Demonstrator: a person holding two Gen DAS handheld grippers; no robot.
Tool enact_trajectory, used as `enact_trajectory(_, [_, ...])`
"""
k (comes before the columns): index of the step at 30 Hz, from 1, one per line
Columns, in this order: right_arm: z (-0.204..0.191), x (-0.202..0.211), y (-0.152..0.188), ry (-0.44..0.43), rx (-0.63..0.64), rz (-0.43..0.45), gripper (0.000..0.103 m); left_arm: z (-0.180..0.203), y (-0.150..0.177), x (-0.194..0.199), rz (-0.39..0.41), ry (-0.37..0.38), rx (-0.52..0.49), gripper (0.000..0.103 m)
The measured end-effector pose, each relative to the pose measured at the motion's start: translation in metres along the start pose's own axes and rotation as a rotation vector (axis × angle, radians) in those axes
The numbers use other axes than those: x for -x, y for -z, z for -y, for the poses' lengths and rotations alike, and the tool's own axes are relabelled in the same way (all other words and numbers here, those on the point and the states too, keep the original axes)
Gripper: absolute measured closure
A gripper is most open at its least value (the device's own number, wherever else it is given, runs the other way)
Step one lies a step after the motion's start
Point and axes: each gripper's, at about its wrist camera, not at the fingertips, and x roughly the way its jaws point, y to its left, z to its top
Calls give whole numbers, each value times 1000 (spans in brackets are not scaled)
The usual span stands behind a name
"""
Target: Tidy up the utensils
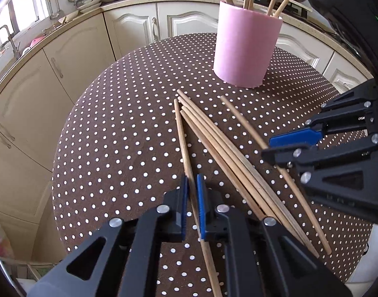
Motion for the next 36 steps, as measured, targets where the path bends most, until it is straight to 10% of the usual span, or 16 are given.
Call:
enact_trajectory(20, [29, 23, 36, -113, -62, 151, 97, -24, 1, 14, 74, 86, 56, 98])
enact_trajectory(36, [52, 95, 70, -256, -141, 482, 97, -22, -23, 68, 347, 156, 83, 98])
